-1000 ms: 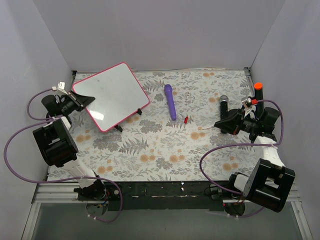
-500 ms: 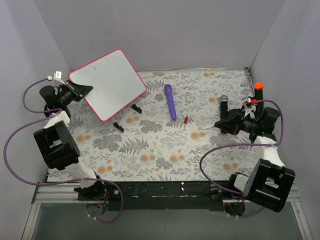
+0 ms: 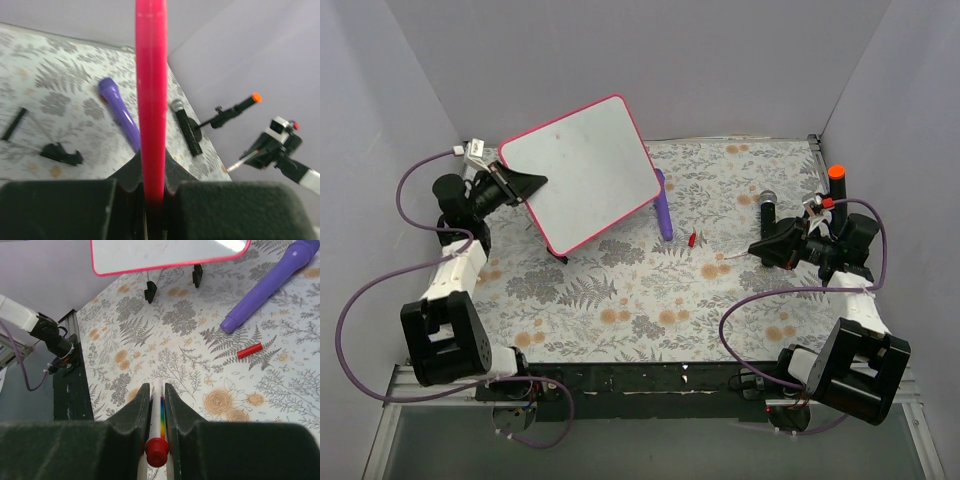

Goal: Write a sentence on the whiteboard
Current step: Pick up the whiteboard from the whiteboard stand, then write a sentence on the whiteboard.

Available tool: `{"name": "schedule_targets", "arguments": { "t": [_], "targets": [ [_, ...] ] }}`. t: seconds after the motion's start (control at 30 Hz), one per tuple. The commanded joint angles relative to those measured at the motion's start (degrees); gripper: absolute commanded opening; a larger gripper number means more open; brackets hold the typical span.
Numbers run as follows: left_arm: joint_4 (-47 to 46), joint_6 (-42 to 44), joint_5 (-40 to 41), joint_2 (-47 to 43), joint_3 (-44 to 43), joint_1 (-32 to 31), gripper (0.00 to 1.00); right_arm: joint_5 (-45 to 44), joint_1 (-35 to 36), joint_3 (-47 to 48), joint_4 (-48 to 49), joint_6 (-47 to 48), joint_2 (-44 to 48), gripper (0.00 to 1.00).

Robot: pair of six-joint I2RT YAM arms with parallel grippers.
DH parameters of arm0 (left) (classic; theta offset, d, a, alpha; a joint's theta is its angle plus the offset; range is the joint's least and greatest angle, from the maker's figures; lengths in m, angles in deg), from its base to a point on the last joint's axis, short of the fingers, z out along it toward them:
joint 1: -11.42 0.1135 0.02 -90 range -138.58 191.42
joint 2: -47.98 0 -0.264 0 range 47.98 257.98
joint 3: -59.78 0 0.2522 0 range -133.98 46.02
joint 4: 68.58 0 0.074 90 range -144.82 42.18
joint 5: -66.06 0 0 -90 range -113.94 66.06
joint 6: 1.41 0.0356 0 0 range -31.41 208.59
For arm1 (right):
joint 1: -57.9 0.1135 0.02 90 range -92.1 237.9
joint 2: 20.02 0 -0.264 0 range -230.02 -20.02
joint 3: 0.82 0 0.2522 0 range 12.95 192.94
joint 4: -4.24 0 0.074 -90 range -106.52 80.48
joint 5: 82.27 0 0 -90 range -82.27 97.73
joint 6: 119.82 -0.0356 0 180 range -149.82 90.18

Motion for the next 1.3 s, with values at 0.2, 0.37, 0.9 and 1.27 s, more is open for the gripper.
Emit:
{"name": "schedule_targets", "arguments": {
  "t": [0.2,0.37,0.9,1.27],
  "targets": [
    [-8.59,-5.08,3.85,-16.32,12.76,-11.77,0.0,-4.54,1.65,29.37,-66.41,57.0,-5.48,0.01],
    [-15.89,-7.72,8.42,-18.09,20.15,-21.25,0.0,-8.15,3.59,37.84,-84.67,67.75,-7.53,0.01],
    [-23.8,-2.54,33.02,-18.0,29.63,-45.87,0.0,-25.38,25.82,34.85,-55.84,37.69,4.17,0.01],
    [-24.86,1.42,44.37,-19.23,33.42,-54.4,0.0,-25.47,29.26,32.75,-53.65,35.85,5.21,0.01]
  ]
}}
